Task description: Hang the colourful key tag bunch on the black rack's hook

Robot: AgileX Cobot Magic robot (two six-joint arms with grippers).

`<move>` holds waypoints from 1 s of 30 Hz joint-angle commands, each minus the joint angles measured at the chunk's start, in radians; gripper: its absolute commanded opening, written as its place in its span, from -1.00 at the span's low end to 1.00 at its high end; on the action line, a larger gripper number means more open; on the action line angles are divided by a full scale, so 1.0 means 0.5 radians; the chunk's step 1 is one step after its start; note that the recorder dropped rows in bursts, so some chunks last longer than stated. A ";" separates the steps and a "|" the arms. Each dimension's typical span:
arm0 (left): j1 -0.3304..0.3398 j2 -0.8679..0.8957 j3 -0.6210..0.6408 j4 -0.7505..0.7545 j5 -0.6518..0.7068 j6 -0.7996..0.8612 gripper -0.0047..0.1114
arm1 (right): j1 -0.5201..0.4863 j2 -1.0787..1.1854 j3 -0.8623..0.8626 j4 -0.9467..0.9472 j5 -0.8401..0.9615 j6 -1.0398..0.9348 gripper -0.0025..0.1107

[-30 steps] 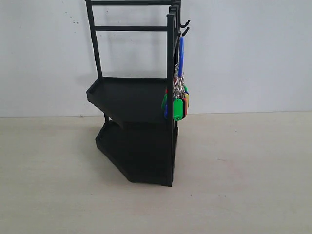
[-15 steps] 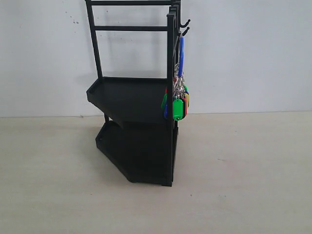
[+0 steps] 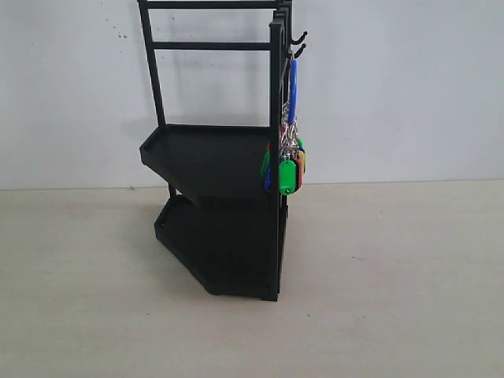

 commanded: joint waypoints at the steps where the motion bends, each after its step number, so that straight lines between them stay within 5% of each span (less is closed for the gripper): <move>1: 0.007 -0.004 -0.003 -0.015 -0.031 -0.021 -0.84 | -0.078 -0.010 -0.001 -0.005 0.008 -0.015 -0.96; 30: 0.007 -0.004 -0.003 -0.015 -0.031 -0.021 -0.84 | -0.178 -0.010 -0.001 -0.002 0.010 0.043 -0.96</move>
